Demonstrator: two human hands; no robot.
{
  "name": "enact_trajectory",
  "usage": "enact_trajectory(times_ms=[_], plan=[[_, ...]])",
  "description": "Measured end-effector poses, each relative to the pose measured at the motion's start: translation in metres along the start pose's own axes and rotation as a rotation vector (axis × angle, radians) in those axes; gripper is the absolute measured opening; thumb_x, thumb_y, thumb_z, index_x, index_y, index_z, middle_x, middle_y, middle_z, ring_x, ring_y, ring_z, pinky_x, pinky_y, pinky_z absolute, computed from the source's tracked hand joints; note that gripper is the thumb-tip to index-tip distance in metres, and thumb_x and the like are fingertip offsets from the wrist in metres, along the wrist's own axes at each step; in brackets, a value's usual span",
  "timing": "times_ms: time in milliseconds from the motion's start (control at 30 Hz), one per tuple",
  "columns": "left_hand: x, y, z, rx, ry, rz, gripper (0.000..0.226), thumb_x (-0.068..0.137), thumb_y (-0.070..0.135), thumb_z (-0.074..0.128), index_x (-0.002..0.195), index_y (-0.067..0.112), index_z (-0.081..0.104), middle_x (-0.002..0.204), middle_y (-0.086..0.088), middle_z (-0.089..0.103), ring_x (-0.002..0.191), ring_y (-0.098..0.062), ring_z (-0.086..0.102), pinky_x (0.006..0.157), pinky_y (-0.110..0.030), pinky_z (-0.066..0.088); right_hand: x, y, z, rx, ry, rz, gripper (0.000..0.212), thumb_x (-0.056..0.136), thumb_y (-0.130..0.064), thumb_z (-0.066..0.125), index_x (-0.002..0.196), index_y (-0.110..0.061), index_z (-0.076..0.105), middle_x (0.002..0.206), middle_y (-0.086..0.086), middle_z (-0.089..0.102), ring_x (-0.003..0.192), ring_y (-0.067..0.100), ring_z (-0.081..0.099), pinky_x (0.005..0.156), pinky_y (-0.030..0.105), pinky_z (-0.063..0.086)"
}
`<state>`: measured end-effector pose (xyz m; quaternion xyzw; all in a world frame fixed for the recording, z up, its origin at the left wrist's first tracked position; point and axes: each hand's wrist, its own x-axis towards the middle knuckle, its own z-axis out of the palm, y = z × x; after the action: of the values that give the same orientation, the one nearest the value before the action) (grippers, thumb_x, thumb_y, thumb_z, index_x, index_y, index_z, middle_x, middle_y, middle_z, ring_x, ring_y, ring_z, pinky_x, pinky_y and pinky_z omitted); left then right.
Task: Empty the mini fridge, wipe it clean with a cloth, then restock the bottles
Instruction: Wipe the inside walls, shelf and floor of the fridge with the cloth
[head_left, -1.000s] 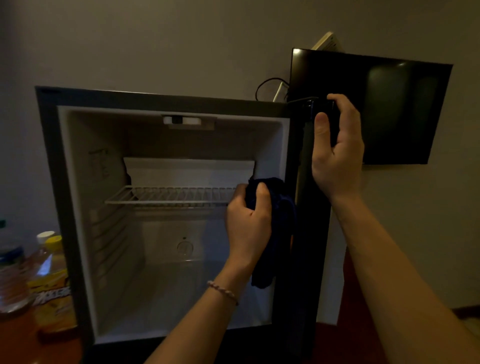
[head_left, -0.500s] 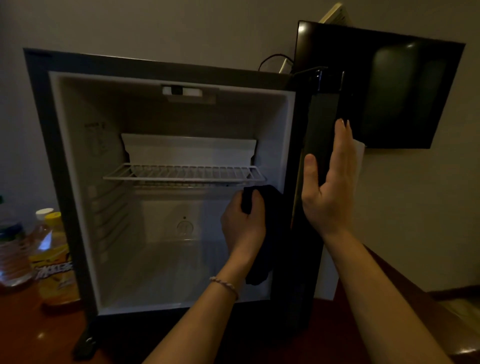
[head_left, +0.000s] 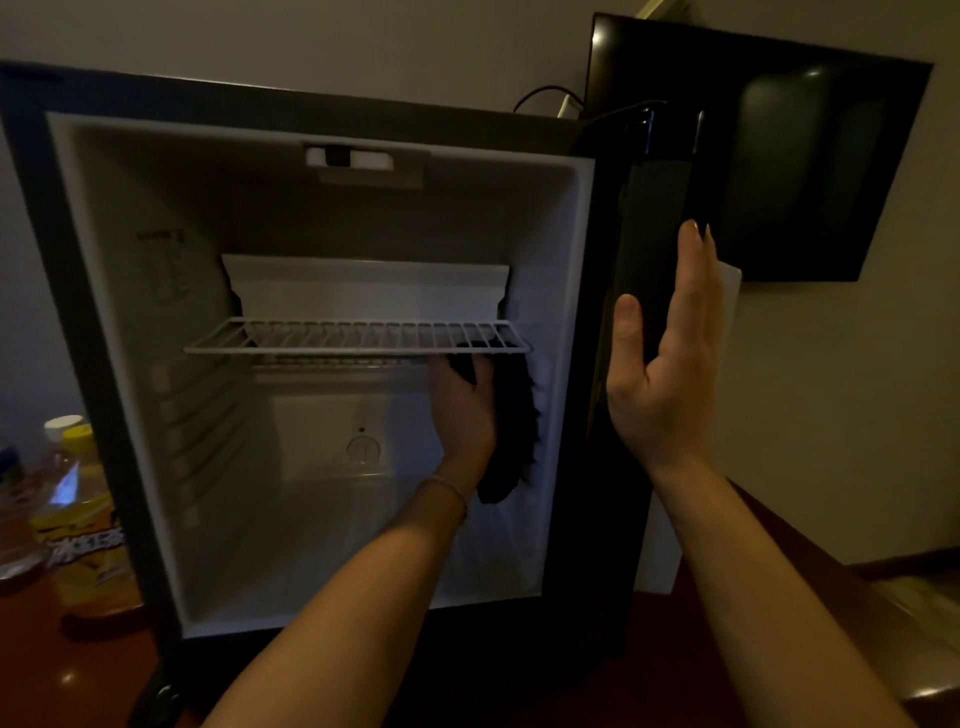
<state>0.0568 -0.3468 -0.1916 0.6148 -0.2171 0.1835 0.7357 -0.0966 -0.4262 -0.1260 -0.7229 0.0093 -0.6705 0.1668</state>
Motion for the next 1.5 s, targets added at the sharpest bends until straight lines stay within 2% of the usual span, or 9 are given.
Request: enact_trajectory(times_ms=[67, 167, 333, 567, 833, 933, 1133, 1233, 1500], plan=[[0.012, -0.001, 0.007, -0.014, 0.036, -0.075, 0.035, 0.104, 0.022, 0.049, 0.133, 0.003, 0.046, 0.134, -0.013, 0.056, 0.121, -0.025, 0.055, 0.106, -0.027, 0.038, 0.0, 0.0, 0.0, -0.006, 0.004, 0.0, 0.06, 0.104, -0.029, 0.044, 0.154, -0.007, 0.021, 0.161, 0.014, 0.021, 0.151, 0.022, 0.019, 0.121, 0.039, 0.025], [0.02, -0.004, 0.014, -0.048, 0.055, -0.089, 0.028, 0.105, 0.02, 0.047, 0.124, -0.001, 0.051, 0.128, -0.016, 0.058, 0.119, -0.033, 0.056, 0.098, -0.022, 0.035, 0.0, 0.0, 0.0, -0.007, 0.004, -0.008, 0.059, 0.104, -0.027, 0.045, 0.154, -0.007, 0.021, 0.161, 0.015, 0.021, 0.151, 0.021, 0.019, 0.121, 0.036, 0.023], [-0.009, -0.015, 0.008, -0.098, -0.125, 0.01, 0.05, 0.092, 0.049, 0.051, 0.132, 0.019, 0.053, 0.135, -0.003, 0.054, 0.126, -0.015, 0.052, 0.109, -0.031, 0.04, 0.0, 0.0, 0.001, -0.014, 0.016, -0.011, 0.059, 0.104, -0.027, 0.045, 0.153, -0.004, 0.022, 0.16, 0.016, 0.022, 0.15, 0.024, 0.02, 0.121, 0.038, 0.024], [-0.024, -0.016, 0.0, 0.028, -0.16, 0.187, 0.059, 0.089, 0.049, 0.055, 0.14, 0.02, 0.049, 0.14, -0.006, 0.05, 0.12, 0.003, 0.045, 0.098, 0.0, 0.029, 0.0, 0.0, 0.002, -0.021, 0.02, -0.001, 0.059, 0.104, -0.026, 0.045, 0.154, -0.004, 0.021, 0.161, 0.016, 0.022, 0.151, 0.023, 0.019, 0.122, 0.036, 0.023], [-0.005, -0.017, -0.003, 0.099, -0.155, 0.079, 0.014, 0.098, 0.029, 0.061, 0.11, 0.025, 0.068, 0.1, 0.013, 0.065, 0.09, -0.003, 0.063, 0.075, -0.019, 0.044, 0.0, 0.001, 0.002, -0.029, 0.016, -0.014, 0.058, 0.104, -0.025, 0.044, 0.153, -0.003, 0.022, 0.161, 0.016, 0.022, 0.151, 0.022, 0.018, 0.121, 0.027, 0.019], [0.013, -0.024, 0.002, 0.123, -0.209, 0.002, 0.022, 0.097, 0.039, 0.057, 0.098, 0.02, 0.068, 0.092, 0.004, 0.068, 0.079, -0.006, 0.064, 0.073, -0.025, 0.047, 0.0, 0.0, 0.002, -0.018, 0.021, -0.015, 0.058, 0.104, -0.024, 0.045, 0.153, -0.003, 0.022, 0.16, 0.018, 0.023, 0.151, 0.024, 0.018, 0.122, 0.031, 0.02], [0.03, -0.042, 0.006, 0.204, -0.253, -0.065, 0.055, 0.08, 0.068, 0.047, 0.108, 0.026, 0.068, 0.106, -0.01, 0.068, 0.095, -0.024, 0.068, 0.09, -0.048, 0.056, 0.0, 0.001, 0.003, -0.022, 0.027, -0.013, 0.059, 0.104, -0.027, 0.044, 0.153, -0.003, 0.021, 0.161, 0.017, 0.022, 0.151, 0.024, 0.019, 0.122, 0.039, 0.023], [0.019, -0.035, 0.003, 0.229, -0.248, 0.001, 0.043, 0.084, 0.063, 0.047, 0.097, 0.025, 0.063, 0.098, -0.014, 0.066, 0.09, -0.029, 0.067, 0.085, -0.05, 0.056, 0.0, 0.001, 0.003, -0.007, 0.031, -0.008, 0.06, 0.104, -0.027, 0.045, 0.153, -0.001, 0.021, 0.16, 0.018, 0.023, 0.15, 0.025, 0.02, 0.122, 0.037, 0.023], [-0.035, 0.004, -0.015, 0.224, -0.245, 0.087, 0.048, 0.086, 0.057, 0.05, 0.125, 0.031, 0.061, 0.122, -0.002, 0.057, 0.107, -0.014, 0.058, 0.094, -0.029, 0.046, -0.004, -0.001, 0.002, -0.007, -0.004, 0.022, 0.072, 0.097, -0.029, 0.058, 0.153, -0.005, 0.02, 0.161, 0.016, 0.021, 0.15, 0.024, 0.019, 0.12, 0.023, 0.019]])
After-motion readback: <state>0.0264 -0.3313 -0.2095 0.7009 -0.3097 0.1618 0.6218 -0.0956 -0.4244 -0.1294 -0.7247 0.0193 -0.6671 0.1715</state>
